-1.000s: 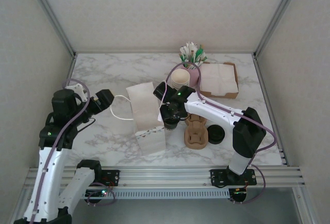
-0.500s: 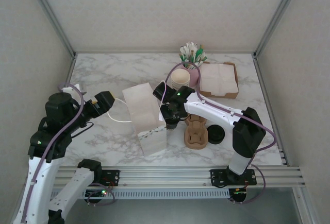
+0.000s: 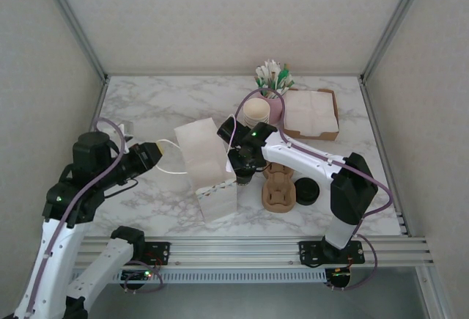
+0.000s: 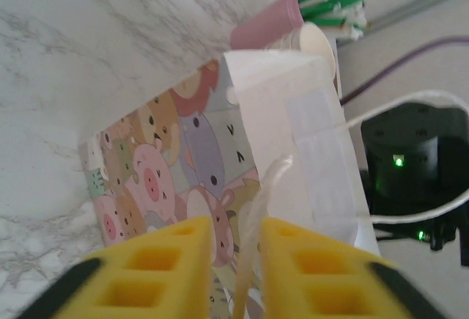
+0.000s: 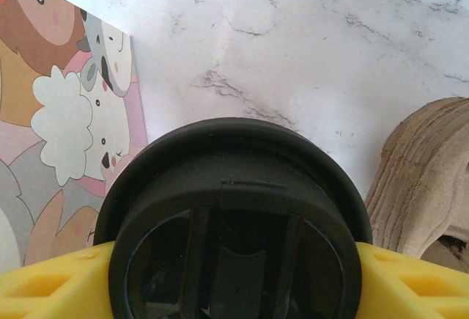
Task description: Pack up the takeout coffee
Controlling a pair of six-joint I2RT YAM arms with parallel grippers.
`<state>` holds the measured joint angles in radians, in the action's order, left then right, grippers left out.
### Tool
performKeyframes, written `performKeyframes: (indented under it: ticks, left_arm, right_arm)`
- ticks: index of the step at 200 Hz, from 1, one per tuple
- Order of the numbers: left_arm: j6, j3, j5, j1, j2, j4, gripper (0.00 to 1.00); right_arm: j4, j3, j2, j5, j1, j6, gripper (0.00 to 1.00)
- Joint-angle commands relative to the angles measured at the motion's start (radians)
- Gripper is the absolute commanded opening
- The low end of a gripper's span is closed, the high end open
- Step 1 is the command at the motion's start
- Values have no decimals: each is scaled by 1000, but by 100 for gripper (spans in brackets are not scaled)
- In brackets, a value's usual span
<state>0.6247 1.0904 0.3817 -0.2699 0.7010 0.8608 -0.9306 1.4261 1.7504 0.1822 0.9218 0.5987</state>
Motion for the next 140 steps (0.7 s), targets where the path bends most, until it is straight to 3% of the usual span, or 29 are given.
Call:
performKeyframes:
  ticks: [1,25,79,140]
  left_arm:
    - [-22,36,18,-23,24,-22,14]
    - [-63,102,-37,-22,54,-14,0]
    - [-128,181,-174,-24,158,32,0]
    - [-161,179,-226,-22,162,51,0]
  right_arm:
    - [-167,-93,120,108,-8,-6,73]
    - [-170,-94,118,116,-6,-2,73]
    - [-183,-93,116,130,1,1,72]
    - [-182,-88,128,137,3,-2,72]
